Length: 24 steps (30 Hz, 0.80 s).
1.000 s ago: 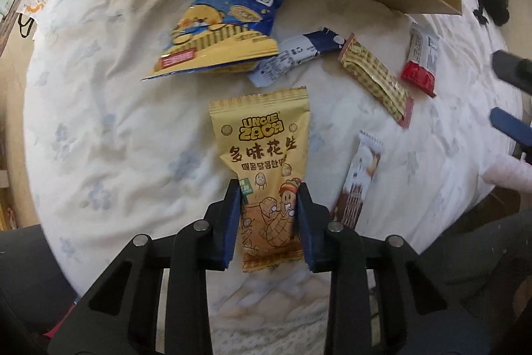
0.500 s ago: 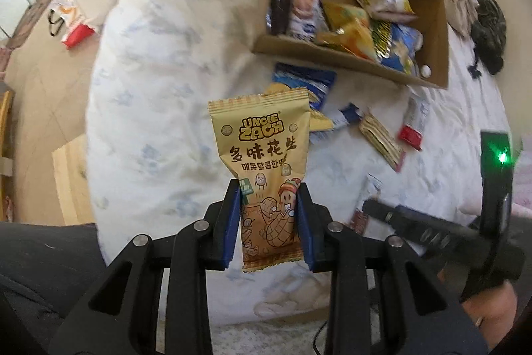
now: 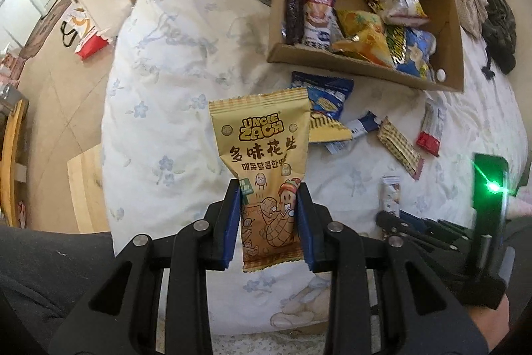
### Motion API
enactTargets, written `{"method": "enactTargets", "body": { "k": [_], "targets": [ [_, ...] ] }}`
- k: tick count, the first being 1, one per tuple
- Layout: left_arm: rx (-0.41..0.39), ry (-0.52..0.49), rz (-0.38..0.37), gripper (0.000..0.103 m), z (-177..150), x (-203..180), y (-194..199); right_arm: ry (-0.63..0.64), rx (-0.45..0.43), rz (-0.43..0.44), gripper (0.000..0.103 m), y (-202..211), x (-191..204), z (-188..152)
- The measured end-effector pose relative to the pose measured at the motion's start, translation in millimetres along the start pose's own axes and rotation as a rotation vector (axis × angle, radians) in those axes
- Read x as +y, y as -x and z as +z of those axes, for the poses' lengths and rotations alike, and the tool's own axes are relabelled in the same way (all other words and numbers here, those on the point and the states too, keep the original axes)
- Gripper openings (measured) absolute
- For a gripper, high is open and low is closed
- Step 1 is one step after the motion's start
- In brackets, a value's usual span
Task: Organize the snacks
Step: 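Grasp the yellow UNCLE ZAO peanut bag with the left gripper while the right gripper grasps the brown wafer stick, then carry both snacks over the box and open both grippers to drop them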
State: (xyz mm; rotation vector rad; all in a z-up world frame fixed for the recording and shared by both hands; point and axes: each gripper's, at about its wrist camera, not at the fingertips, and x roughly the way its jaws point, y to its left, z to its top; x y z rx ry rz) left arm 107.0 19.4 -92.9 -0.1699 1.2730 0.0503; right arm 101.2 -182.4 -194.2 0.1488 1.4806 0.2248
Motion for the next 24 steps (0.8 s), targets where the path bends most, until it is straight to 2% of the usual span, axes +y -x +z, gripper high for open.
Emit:
{"method": "enactTargets", "body": {
  "k": [3,9,13,18,21,24],
  "targets": [
    [-0.028,0.017,0.031,0.028,1,7,2,-0.025,-0.020,0.050,0.019,12,-5,1],
    [-0.068,0.055,0.047,0.028,3,21,9,0.011,-0.122,0.131,0.019,49,2,4],
    [-0.114,0.068,0.022,0.028,7,22,23,0.018,-0.245,0.200,0.019,85,-1,7],
    [-0.222,0.001,0.023,0.028,19,7,49,0.045,-0.407,0.227,0.019,129,-4,15],
    [-0.307,-0.104,0.067,0.028,30,-6,66,0.027,-0.429,0.234,0.019,143,-7,27],
    [-0.349,-0.157,0.076,0.028,46,-9,78,0.009,-0.449,0.256,0.019,149,-10,35]
  ]
}}
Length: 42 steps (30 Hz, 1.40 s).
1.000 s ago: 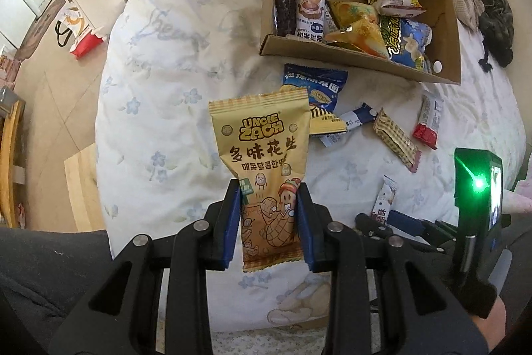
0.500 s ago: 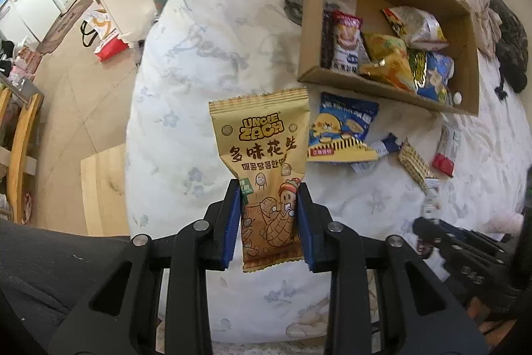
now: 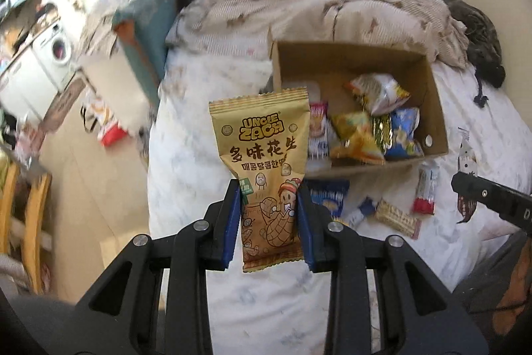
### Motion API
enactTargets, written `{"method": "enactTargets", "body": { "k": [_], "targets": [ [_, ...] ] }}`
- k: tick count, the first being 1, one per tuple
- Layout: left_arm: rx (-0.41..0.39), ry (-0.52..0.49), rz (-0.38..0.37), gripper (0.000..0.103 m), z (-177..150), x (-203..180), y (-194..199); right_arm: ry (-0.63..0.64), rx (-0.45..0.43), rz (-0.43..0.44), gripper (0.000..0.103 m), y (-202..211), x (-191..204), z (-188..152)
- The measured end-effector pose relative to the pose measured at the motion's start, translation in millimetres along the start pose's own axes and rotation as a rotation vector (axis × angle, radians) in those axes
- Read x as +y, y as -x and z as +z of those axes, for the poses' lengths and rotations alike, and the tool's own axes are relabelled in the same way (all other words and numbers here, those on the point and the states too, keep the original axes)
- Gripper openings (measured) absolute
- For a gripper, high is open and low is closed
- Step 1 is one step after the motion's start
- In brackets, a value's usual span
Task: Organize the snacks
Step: 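Carry both snacks over the box and open both grippers to drop them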
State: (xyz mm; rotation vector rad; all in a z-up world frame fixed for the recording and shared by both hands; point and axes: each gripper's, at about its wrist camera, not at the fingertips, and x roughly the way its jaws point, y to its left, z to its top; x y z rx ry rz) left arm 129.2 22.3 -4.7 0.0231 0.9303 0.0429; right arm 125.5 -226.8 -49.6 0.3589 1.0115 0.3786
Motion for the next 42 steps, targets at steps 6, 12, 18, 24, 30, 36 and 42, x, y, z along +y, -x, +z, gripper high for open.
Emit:
{"method": "enactTargets", "body": {
  "k": [6,12,18,24,30,36,42],
  "targets": [
    [-0.026,-0.027,0.009,0.028,41,6,-9,-0.048,-0.032,0.025,0.019,-3,-11,37],
    [0.026,-0.001,-0.038,0.028,66,-3,-38,-0.108,-0.023,0.037,0.019,-31,-27,72],
    [0.032,-0.031,-0.065,0.028,81,-32,-68,-0.101,-0.013,0.032,0.019,-57,-24,98],
    [0.004,-0.090,-0.126,0.028,78,-56,-96,-0.077,0.012,0.041,0.019,-83,-22,108],
    [0.032,-0.020,-0.174,0.028,75,-49,-117,-0.066,0.045,0.036,0.019,-98,-24,109],
    [0.025,-0.030,-0.143,0.029,76,-47,-122,-0.074,0.050,0.038,0.019,-108,-25,110],
    [0.023,-0.038,-0.156,0.029,75,-49,-119,-0.054,0.052,0.041,0.019,-113,-20,110]
  ]
}}
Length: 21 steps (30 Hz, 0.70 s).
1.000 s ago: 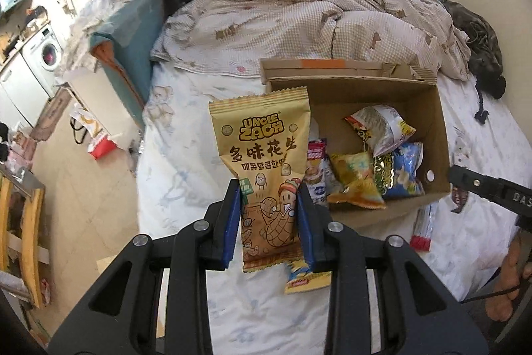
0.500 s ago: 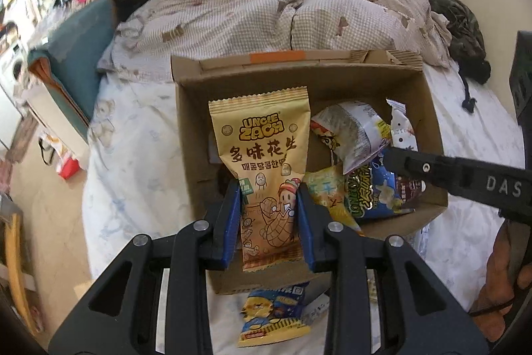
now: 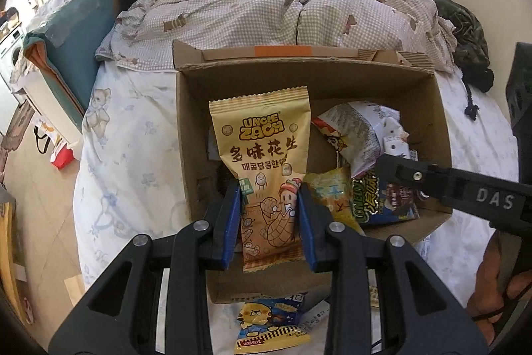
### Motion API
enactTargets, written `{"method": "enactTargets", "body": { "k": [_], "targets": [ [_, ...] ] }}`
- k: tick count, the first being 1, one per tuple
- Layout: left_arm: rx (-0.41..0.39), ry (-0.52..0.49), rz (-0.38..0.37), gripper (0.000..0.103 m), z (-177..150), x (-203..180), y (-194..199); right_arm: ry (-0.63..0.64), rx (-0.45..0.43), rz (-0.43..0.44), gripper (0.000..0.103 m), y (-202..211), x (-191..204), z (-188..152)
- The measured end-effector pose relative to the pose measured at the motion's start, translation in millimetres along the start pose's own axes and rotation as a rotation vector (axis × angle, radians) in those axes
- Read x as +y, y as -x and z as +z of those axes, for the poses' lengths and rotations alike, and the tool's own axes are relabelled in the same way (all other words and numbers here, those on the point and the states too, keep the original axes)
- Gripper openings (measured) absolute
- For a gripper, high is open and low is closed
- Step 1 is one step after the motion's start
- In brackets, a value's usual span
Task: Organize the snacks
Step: 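Carry both snacks over the box and open both grippers to drop them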
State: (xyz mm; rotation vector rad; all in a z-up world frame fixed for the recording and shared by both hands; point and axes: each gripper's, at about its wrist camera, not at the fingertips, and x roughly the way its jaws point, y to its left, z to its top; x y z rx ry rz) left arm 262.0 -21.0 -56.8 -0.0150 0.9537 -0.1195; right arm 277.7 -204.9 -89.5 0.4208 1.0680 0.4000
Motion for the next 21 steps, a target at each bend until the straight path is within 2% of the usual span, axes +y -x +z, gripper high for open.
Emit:
{"method": "enactTargets", "body": {
  "k": [3,7,11,12,13,14,15,16,17,18,19,21],
  "targets": [
    [-0.004,-0.001,0.002,0.029,-1,-2,2,-0.015,-0.016,0.010,0.019,2,-2,0],
    [-0.005,-0.002,-0.012,0.029,0,-4,5,-0.022,-0.109,0.043,0.020,20,-2,4],
    [-0.033,-0.001,-0.005,0.031,1,-4,12,-0.049,-0.158,0.061,0.023,30,-5,5],
    [-0.036,-0.001,-0.003,0.035,1,-4,13,-0.063,-0.159,0.067,0.023,30,-6,6],
    [-0.040,0.000,0.000,0.046,2,-3,15,-0.073,-0.154,0.066,0.024,30,-7,7],
    [-0.047,0.000,0.007,0.063,2,-3,16,-0.080,-0.145,0.055,0.025,29,-8,8],
    [-0.056,-0.001,0.018,0.072,3,-3,19,-0.087,-0.137,0.041,0.033,28,-9,8],
    [-0.065,0.001,0.025,0.087,3,-3,21,-0.099,-0.131,0.031,0.047,28,-11,8],
    [-0.085,0.007,0.024,0.092,3,-2,25,-0.118,-0.133,0.032,0.054,29,-12,7],
    [-0.098,0.011,0.017,0.092,3,-1,27,-0.129,-0.140,0.032,0.066,30,-13,6],
    [-0.105,0.018,0.005,0.092,4,0,29,-0.131,-0.149,0.025,0.069,32,-13,6],
    [-0.104,0.025,-0.004,0.092,4,2,30,-0.117,-0.151,0.020,0.069,34,-11,7]
  ]
}}
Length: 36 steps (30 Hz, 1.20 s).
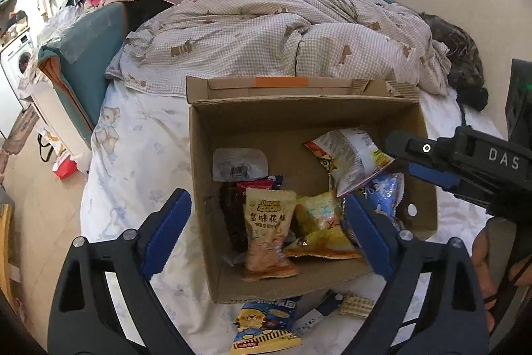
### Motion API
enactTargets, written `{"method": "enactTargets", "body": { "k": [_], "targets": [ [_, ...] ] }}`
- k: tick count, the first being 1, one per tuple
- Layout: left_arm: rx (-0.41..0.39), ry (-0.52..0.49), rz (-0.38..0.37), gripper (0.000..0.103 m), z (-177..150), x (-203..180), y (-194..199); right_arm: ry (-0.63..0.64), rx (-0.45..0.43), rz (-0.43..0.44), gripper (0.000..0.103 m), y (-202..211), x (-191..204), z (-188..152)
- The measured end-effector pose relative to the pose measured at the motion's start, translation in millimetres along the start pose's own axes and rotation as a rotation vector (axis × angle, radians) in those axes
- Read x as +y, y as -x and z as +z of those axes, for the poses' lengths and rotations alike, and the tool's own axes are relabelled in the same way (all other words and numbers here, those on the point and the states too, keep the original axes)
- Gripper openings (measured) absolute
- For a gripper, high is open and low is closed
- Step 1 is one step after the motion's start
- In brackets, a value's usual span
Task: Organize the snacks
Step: 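Carry both snacks over the box and open both grippers to drop them, then move both grippers back toward the remaining snacks beside the box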
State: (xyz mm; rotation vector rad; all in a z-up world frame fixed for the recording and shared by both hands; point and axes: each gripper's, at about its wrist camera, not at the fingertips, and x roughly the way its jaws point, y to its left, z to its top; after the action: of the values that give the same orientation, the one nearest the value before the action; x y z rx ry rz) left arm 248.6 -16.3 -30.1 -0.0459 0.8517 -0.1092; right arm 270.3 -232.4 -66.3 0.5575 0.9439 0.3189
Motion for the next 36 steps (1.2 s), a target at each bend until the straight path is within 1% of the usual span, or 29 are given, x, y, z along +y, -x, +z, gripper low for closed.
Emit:
{"method": "enactTargets", "body": {
  "k": [8,11,15,22,26,32,35,36],
  "targets": [
    [0.025,0.033,-0.003,0.092,-2,6,-2,0.047,0.024,-0.009,0.069,3,10,-3],
    [0.026,0.030,-0.001,0.092,-4,7,-2,0.061,0.031,-0.016,0.069,4,12,-4],
    [0.025,0.040,-0.009,0.092,-9,10,1,0.083,0.022,-0.051,0.069,7,11,-6],
    [0.022,0.056,0.011,0.092,-18,16,13,0.046,0.007,-0.051,0.069,27,3,-11],
    [0.016,0.088,0.022,0.092,-22,20,22,0.027,0.001,-0.069,0.069,42,-2,-20],
    [0.022,0.092,0.019,0.092,-34,18,33,0.030,0.012,-0.117,0.069,60,-12,-35],
    [0.030,0.081,0.020,0.092,-41,15,38,-0.002,0.029,-0.126,0.069,65,-22,-44],
    [0.032,0.080,0.020,0.092,-43,14,39,-0.010,0.043,-0.141,0.069,65,-26,-47]
  ]
}}
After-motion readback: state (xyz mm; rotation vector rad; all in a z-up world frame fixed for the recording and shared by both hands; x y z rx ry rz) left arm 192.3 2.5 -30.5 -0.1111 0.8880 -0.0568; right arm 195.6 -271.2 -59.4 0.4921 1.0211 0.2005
